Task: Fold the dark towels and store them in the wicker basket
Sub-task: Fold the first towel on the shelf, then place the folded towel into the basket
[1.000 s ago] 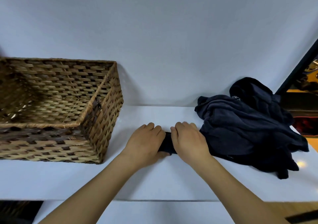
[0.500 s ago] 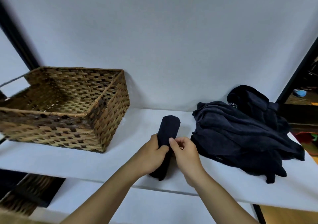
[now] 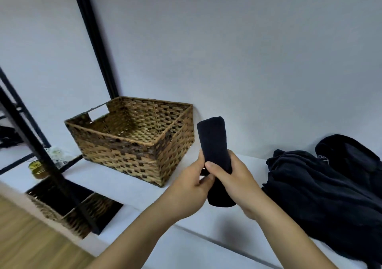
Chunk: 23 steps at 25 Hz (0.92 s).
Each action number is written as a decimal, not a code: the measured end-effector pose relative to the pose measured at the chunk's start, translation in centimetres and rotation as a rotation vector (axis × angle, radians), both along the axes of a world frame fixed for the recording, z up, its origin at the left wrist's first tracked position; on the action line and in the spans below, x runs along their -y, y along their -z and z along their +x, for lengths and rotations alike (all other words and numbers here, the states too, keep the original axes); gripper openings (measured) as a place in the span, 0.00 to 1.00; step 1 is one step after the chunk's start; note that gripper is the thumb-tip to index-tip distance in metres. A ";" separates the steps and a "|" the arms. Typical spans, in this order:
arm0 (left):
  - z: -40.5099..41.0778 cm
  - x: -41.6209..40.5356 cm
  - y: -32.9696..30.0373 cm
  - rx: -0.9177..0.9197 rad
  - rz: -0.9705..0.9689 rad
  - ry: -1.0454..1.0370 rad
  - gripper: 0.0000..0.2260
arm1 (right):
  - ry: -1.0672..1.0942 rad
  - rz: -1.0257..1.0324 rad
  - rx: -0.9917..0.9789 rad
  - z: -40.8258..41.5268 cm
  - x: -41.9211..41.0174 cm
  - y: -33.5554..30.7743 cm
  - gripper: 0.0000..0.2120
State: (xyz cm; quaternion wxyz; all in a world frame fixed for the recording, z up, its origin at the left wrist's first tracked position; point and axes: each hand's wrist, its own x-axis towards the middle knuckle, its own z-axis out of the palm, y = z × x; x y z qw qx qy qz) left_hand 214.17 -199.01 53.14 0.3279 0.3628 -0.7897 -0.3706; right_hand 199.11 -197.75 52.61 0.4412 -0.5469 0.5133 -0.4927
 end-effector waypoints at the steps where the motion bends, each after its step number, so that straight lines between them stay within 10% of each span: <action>1: 0.9 0.5 -0.5 0.110 -0.142 -0.074 0.28 | -0.013 0.006 -0.018 0.2 0.4 -0.9 0.12; 4: 3.9 2.6 -2.1 0.381 -0.734 -0.385 0.30 | -0.055 -0.034 -0.103 1.0 2.0 -4.0 0.10; 8: 7.6 6.6 -4.9 0.694 -1.176 -0.271 0.25 | -0.190 -0.117 -0.441 3.1 4.7 -7.2 0.13; 14: 16.6 15.6 -11.3 0.748 -0.633 -0.113 0.19 | -0.091 -0.366 -1.166 9.8 11.5 -10.8 0.26; 23: 27.6 33.8 -9.3 0.706 -0.165 -0.081 0.18 | -0.078 -0.049 -0.914 17.8 27.9 -8.1 0.22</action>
